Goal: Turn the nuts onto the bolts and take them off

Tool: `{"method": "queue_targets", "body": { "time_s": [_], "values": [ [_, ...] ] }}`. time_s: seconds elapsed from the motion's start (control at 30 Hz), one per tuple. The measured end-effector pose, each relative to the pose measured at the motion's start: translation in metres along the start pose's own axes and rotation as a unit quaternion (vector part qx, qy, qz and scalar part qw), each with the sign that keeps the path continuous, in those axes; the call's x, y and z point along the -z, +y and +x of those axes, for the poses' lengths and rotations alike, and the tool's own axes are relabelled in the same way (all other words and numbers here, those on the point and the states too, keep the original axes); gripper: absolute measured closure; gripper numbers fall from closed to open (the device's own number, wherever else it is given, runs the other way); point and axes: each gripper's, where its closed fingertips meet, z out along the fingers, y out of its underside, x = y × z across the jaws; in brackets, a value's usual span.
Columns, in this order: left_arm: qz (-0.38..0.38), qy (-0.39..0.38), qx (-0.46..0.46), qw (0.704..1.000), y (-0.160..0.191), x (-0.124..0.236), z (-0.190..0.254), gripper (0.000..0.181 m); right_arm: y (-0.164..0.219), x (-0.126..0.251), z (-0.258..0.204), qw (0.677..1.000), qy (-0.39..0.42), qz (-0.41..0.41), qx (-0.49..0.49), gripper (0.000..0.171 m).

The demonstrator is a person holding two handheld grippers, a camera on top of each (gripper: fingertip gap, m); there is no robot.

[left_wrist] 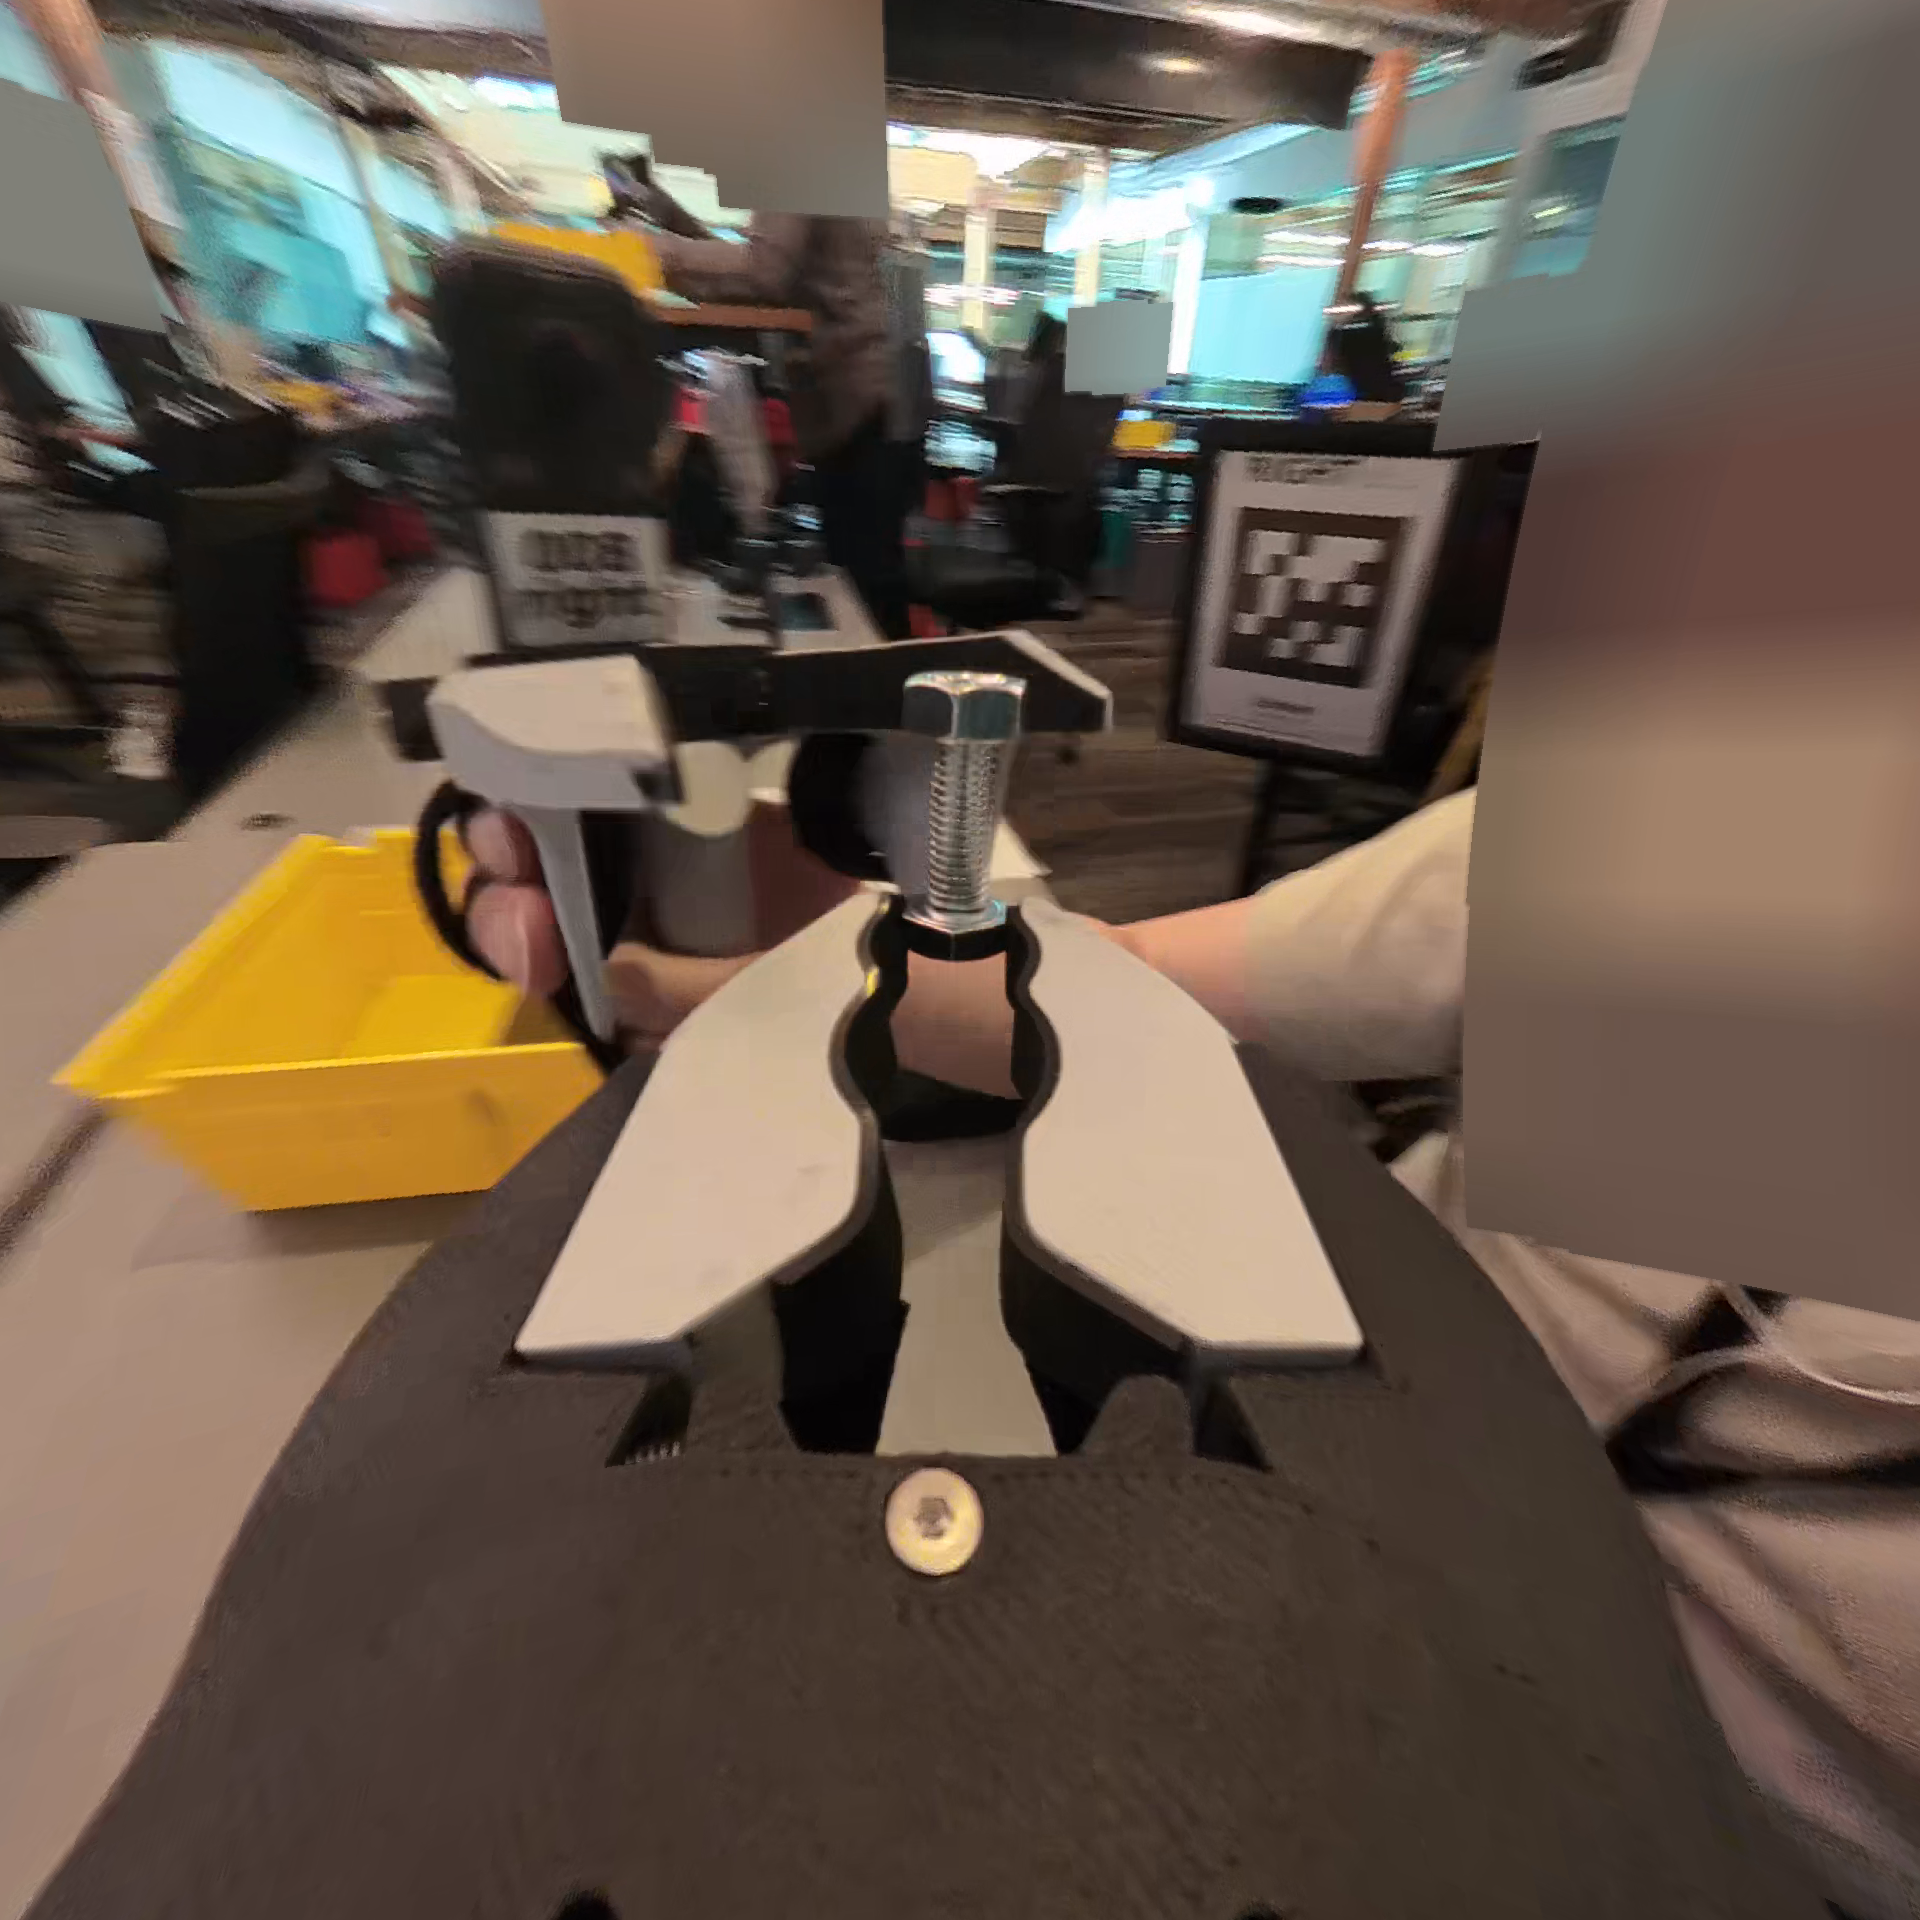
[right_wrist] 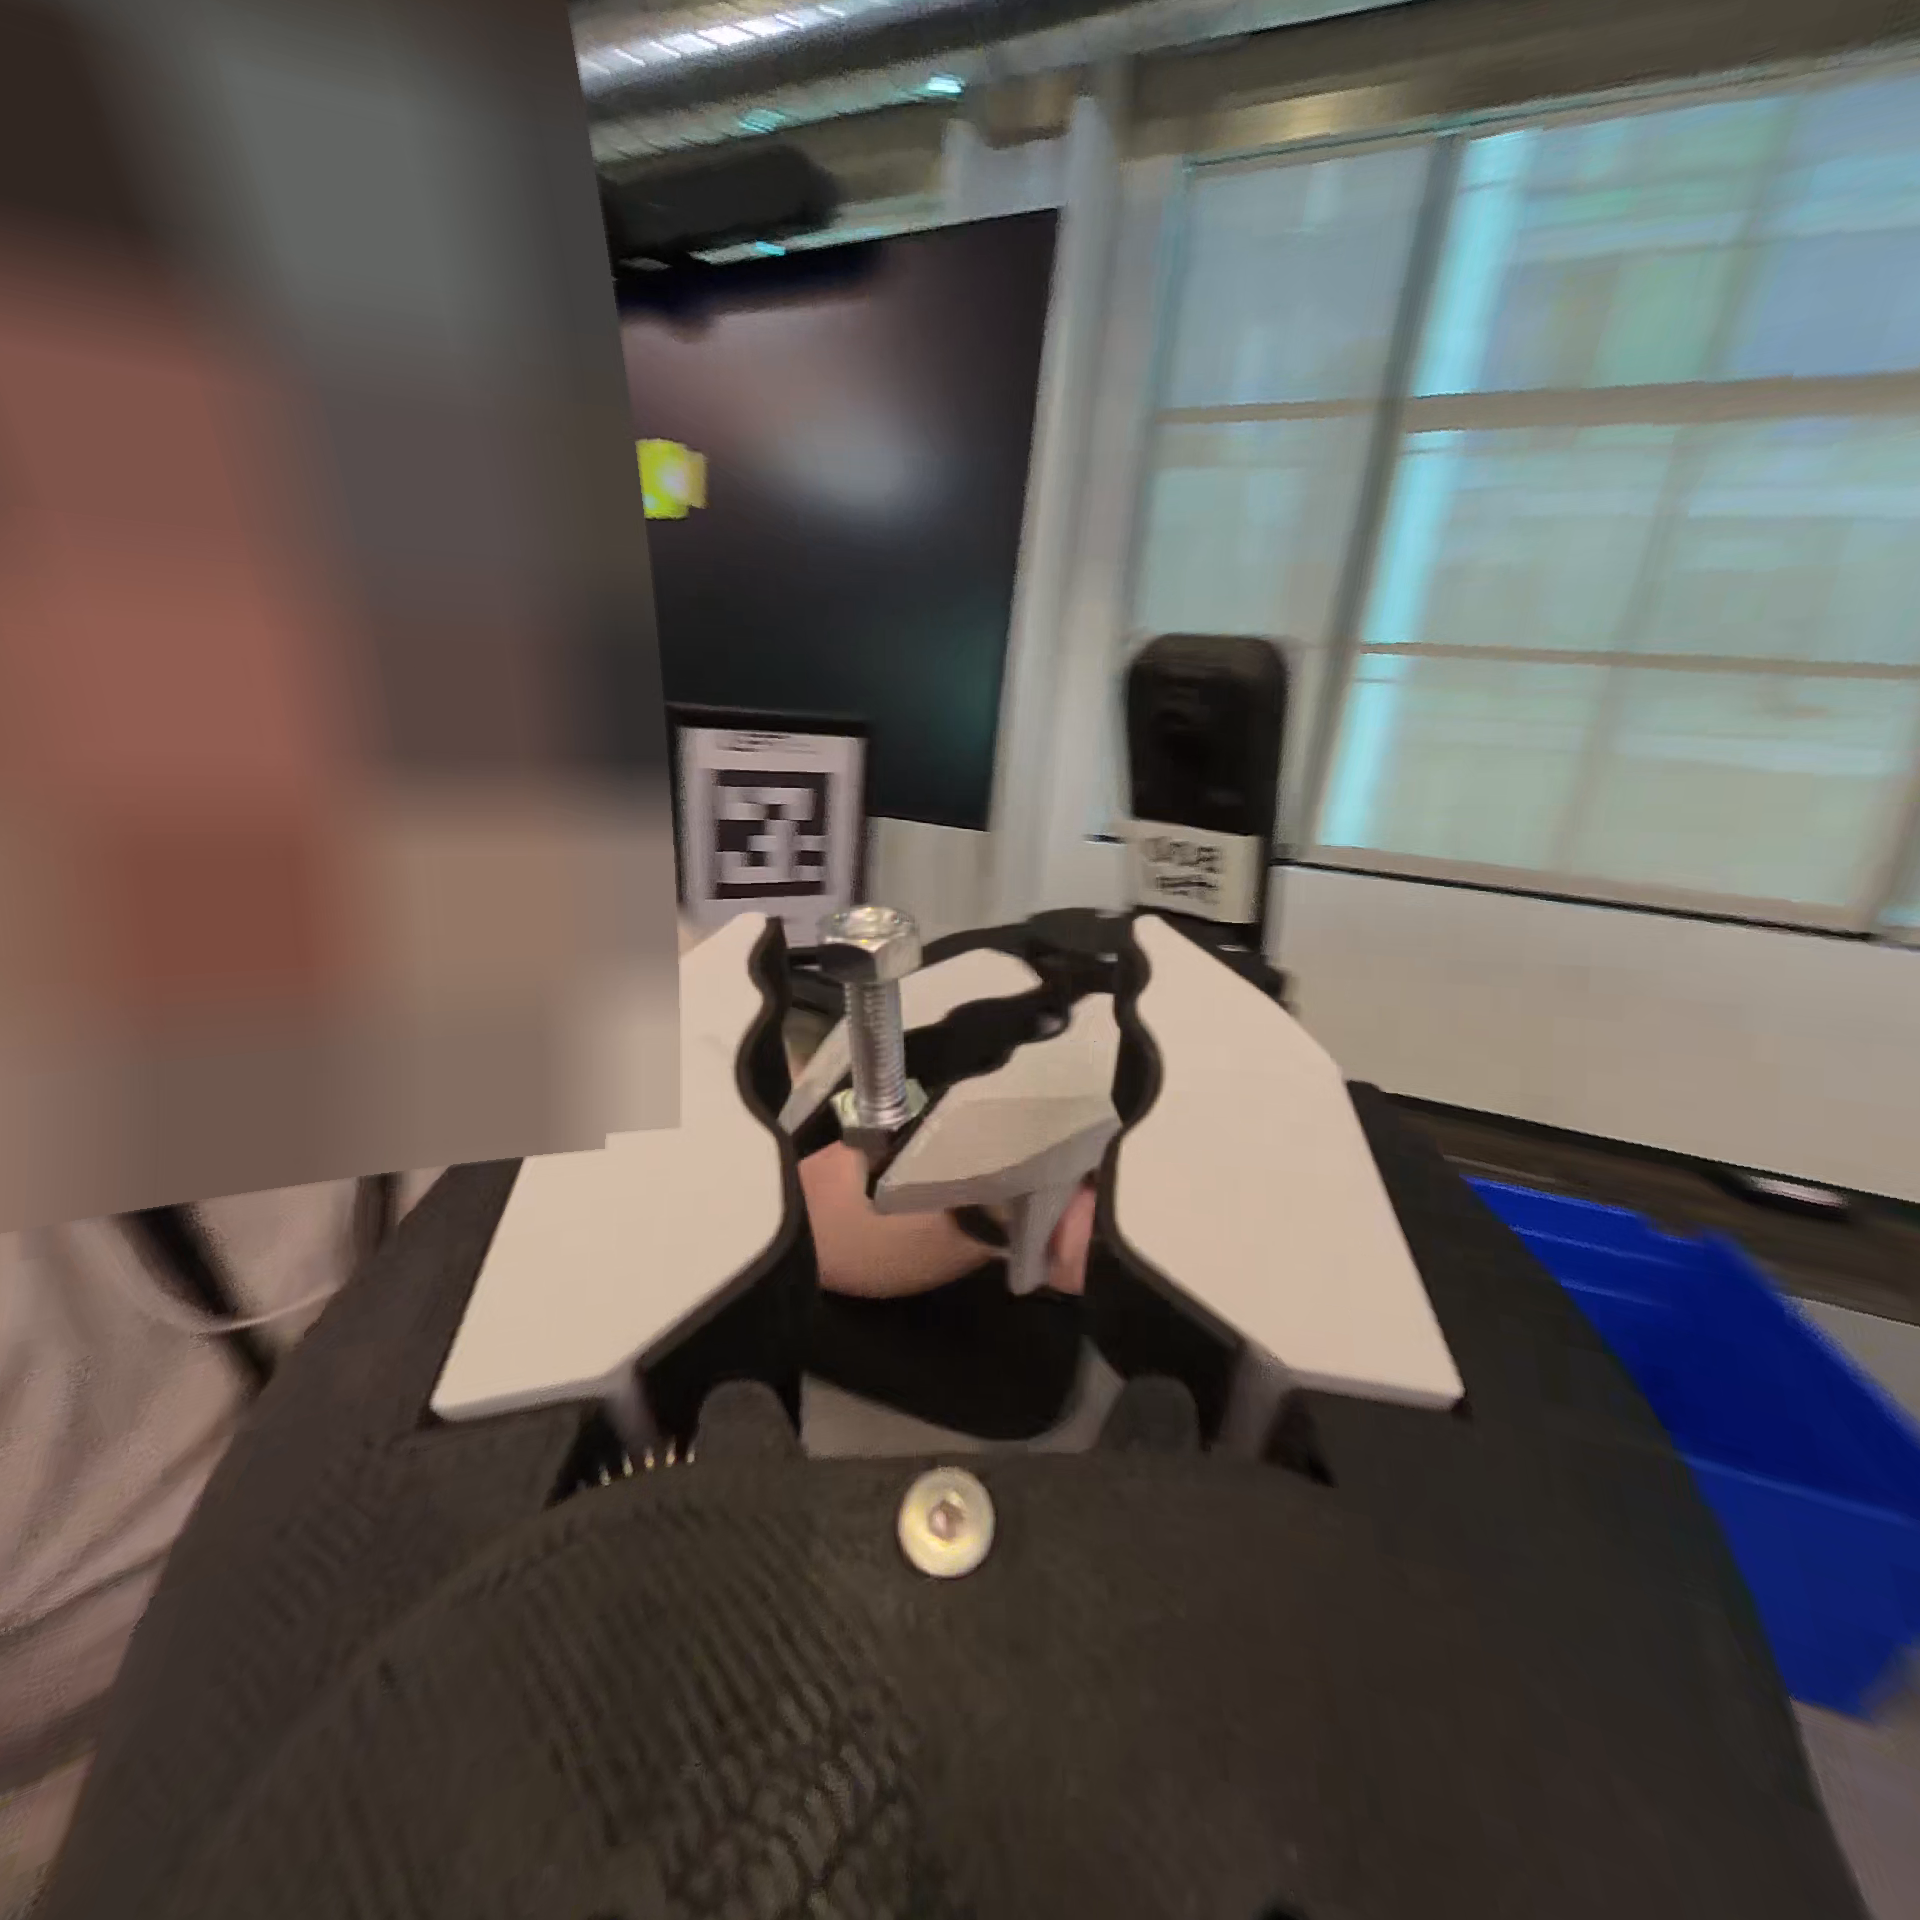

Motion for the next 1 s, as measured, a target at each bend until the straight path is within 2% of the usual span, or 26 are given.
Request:
{"method": "queue_targets", "body": {
  "time_s": [0.03,0.1,0.17,0.27,0.67,1.0],
  "values": [
    [0.011,-0.031,-0.019,0.999,-0.004,0.003,-0.007,0.163,-0.004,0.000,0.009,0.998,0.048,-0.001,0.036,0.109],
    [0.028,-0.085,-0.039,0.995,-0.010,0.009,-0.019,0.163,-0.011,0.001,0.023,0.986,0.134,-0.004,0.101,0.108],
    [0.034,-0.117,-0.047,0.991,-0.013,0.013,-0.027,0.164,-0.013,-0.001,0.027,0.974,0.178,-0.016,0.137,0.108],
    [0.033,-0.139,-0.054,0.988,-0.013,0.015,-0.032,0.164,-0.013,-0.005,0.035,0.964,0.223,-0.034,0.142,0.114],
    [0.030,-0.136,-0.049,0.989,-0.013,0.017,-0.032,0.164,-0.011,-0.003,0.031,0.976,0.192,-0.045,0.095,0.133],
    [0.045,-0.108,-0.034,0.993,-0.017,0.016,-0.025,0.164,-0.010,-0.002,0.025,0.980,0.166,-0.052,0.093,0.135]
  ]
}}
